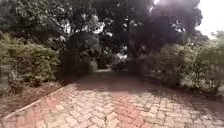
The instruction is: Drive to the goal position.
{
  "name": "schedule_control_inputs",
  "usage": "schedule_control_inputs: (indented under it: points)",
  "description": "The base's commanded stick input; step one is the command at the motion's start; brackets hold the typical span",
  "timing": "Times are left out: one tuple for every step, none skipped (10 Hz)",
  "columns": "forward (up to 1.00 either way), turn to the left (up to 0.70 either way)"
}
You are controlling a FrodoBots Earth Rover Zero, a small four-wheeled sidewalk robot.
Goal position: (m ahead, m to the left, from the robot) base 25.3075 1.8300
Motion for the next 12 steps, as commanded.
schedule_control_inputs:
  points:
    - [0.7, 0.0]
    - [0.7, 0.0]
    - [0.7, 0.0]
    - [0.7, 0.0]
    - [0.7, -0.35]
    - [0.7, -0.35]
    - [0.7, -0.21]
    - [0.7, -0.03]
    - [0.7, 0.0]
    - [0.7, 0.0]
    - [0.7, 0.0]
    - [0.7, 0.0]
